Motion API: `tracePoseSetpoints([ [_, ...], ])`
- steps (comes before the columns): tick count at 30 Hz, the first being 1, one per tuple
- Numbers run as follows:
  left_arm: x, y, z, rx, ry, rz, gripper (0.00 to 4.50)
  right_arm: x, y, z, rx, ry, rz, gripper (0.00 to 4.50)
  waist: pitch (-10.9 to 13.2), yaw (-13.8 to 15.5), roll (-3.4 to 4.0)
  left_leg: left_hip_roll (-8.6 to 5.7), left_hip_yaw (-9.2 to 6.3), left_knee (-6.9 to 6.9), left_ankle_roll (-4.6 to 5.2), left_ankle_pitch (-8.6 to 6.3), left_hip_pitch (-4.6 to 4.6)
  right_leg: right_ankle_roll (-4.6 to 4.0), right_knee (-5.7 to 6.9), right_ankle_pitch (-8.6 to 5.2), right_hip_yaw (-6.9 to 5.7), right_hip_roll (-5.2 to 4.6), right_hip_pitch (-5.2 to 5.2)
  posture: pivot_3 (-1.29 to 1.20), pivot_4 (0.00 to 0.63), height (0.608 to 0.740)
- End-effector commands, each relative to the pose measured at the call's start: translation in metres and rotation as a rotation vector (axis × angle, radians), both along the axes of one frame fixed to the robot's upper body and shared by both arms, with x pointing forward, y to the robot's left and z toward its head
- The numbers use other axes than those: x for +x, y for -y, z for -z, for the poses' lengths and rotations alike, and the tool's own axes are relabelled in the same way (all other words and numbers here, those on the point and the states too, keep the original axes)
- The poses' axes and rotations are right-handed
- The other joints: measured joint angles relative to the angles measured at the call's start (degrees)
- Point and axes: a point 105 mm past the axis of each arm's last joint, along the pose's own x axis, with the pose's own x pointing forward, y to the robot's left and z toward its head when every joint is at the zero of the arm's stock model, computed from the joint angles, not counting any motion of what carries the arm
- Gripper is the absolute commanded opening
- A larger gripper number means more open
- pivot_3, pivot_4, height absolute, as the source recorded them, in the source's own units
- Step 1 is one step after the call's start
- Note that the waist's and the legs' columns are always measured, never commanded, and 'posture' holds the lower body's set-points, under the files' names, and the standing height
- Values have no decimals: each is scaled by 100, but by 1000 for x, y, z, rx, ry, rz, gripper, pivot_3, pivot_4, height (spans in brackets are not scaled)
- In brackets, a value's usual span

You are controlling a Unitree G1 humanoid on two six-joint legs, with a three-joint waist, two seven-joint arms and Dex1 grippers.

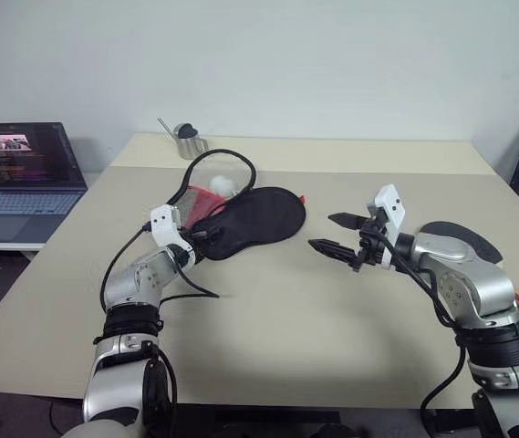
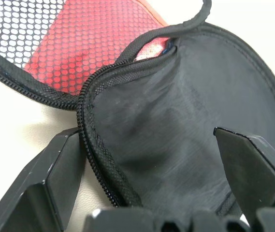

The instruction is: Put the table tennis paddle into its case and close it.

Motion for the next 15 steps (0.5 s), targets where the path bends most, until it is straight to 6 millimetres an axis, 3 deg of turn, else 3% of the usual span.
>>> tracePoseSetpoints([
  [1,1,18,-5,-44,3,49,4130,-4,3,-16,27,57,-1,4500,0,9,0,-2,0,0,0,0,0,0,0,0,0,-2,1,0,150,740],
  [3,0,24,-7,-56,4,68,3648,-4,3,-16,28,57,1,4500,0,15,0,-6,0,1,0,0,0,1,-1,1,0,-4,1,0,150,740],
  [13,-23,60,-15,-158,-30,112,202,-5,13,-15,24,59,33,4500,1,-3,-1,7,-4,1,-1,0,-16,4,-2,2,1,-6,-10,0,150,740],
  [15,-29,72,-18,-168,-26,139,25,-5,15,-14,22,59,41,4500,1,-3,-1,10,-6,2,-1,1,-17,4,-1,2,0,-6,-10,0,150,740],
])
